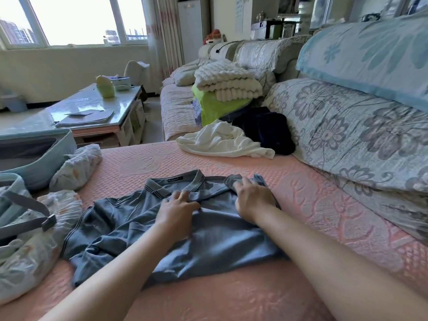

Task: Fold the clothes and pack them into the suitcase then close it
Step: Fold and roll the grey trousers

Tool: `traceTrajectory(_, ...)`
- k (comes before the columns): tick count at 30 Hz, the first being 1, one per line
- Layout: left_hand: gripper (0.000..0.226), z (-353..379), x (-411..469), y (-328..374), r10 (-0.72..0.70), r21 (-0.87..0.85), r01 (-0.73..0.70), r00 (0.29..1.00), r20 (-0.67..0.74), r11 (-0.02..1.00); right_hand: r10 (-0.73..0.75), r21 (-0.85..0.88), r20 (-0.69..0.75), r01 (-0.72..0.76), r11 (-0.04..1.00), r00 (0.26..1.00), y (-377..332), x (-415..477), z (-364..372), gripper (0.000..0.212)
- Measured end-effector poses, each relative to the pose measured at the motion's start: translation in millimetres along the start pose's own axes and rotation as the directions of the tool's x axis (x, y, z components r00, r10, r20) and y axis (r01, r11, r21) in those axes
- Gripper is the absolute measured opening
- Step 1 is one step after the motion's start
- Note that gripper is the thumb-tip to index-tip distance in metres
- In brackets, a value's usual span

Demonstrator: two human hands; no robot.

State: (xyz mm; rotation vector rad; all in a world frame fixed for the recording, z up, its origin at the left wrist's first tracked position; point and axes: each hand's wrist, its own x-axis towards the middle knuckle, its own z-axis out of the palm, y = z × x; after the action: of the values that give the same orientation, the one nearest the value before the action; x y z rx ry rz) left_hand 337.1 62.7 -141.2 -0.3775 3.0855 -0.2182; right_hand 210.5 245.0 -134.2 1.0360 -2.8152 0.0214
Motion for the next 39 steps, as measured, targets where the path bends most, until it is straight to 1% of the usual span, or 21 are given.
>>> traceTrajectory(2,0.063,2,8,-12,-0.075,0.098,0.065,0.992,0.101,0.993,-0.036,-0.101,0.002,0.036,0.994,0.999,-5,16,10,0.042)
traceTrajectory(3,0.064,3,12,-18,-0.099,0.090,0.087,0.986,0.133,0.992,-0.016,-0.163,0.020,0.019,0.986,1.000,-6,24,14,0.048)
traceTrajectory(5,0.057,4,20,-30,-0.104,0.002,0.104,0.987,0.119,0.995,0.057,-0.261,0.044,-0.043,0.964,0.997,-4,36,20,0.054)
traceTrajectory(6,0.050,2,25,-37,-0.097,-0.052,0.102,0.992,0.076,0.993,0.086,-0.255,0.046,-0.071,0.964,0.995,-1,42,21,0.049)
traceTrajectory(7,0.044,-2,31,-44,-0.101,-0.097,0.101,0.995,0.007,0.990,0.117,-0.186,0.021,-0.111,0.976,0.993,3,47,20,0.037)
traceTrajectory(9,0.035,-8,47,-62,-0.152,-0.145,0.132,0.979,-0.135,0.981,0.239,0.079,-0.074,-0.234,0.969,0.968,13,59,17,0.019)
traceTrajectory(11,0.031,-11,63,-85,-0.259,-0.276,0.190,0.937,-0.236,0.942,0.360,0.203,-0.143,-0.328,0.923,0.922,24,70,17,0.030)
traceTrajectory(13,0.029,-9,74,-101,-0.344,-0.336,0.247,0.899,-0.269,0.909,0.370,0.129,-0.125,-0.354,0.926,0.921,31,73,21,0.049)
traceTrajectory(16,0.041,-2,77,-105,-0.370,-0.155,0.346,0.914,-0.169,0.925,0.265,-0.155,-0.079,-0.274,0.949,0.961,39,71,30,0.081)
traceTrajectory(18,0.054,5,73,-103,-0.325,-0.061,0.319,0.938,-0.118,0.946,0.030,-0.232,-0.143,-0.063,0.971,0.989,38,74,37,0.075)
traceTrajectory(20,0.060,15,66,-106,-0.224,0.000,0.226,0.969,-0.105,0.974,-0.181,-0.217,-0.095,0.157,0.963,0.979,30,78,42,0.058)
traceTrajectory(21,0.060,20,61,-109,-0.177,0.031,0.181,0.979,-0.101,0.983,-0.202,-0.220,-0.015,0.194,0.956,0.979,23,79,43,0.054)
traceTrajectory(23,0.060,24,47,-115,-0.124,0.015,0.127,0.984,-0.124,0.992,-0.113,-0.271,0.158,0.154,0.950,0.981,6,80,41,0.045)
traceTrajectory(24,0.062,25,40,-118,-0.103,-0.030,0.100,0.984,-0.146,0.995,-0.076,-0.303,0.193,0.133,0.944,0.978,-4,80,38,0.042)
traceTrajectory(26,0.070,24,23,-128,-0.029,-0.101,0.012,0.987,-0.161,0.995,-0.078,-0.314,0.178,0.131,0.940,0.981,-25,81,27,0.040)
traceTrajectory(28,0.083,23,6,-141,0.073,-0.159,-0.091,0.990,-0.118,0.983,-0.145,-0.251,0.105,0.167,0.953,0.984,-52,81,15,0.043)
traceTrajectory(30,0.096,22,-12,-154,0.159,-0.146,-0.166,0.986,-0.060,0.975,-0.246,-0.172,0.040,0.249,0.953,0.968,-85,83,7,0.045)
traceTrajectory(32,0.104,21,-29,-164,0.166,-0.119,-0.167,0.986,-0.017,0.979,-0.346,-0.134,0.038,0.348,0.928,0.937,-118,86,1,0.044)
traceTrajectory(34,0.096,25,-41,-170,0.147,-0.138,-0.153,0.987,-0.058,0.978,-0.396,-0.078,0.091,0.403,0.912,0.914,-147,90,0,0.046)
traceTrajectory(38,0.042,34,-49,-175,0.142,-0.207,-0.177,0.975,-0.171,0.962,-0.421,0.002,0.088,0.423,0.906,0.903,-183,97,11,0.043)
traceTrajectory(39,0.032,34,-49,-174,0.088,-0.261,-0.144,0.973,-0.215,0.955,-0.415,0.022,0.081,0.414,0.910,0.906,-188,99,14,0.044)
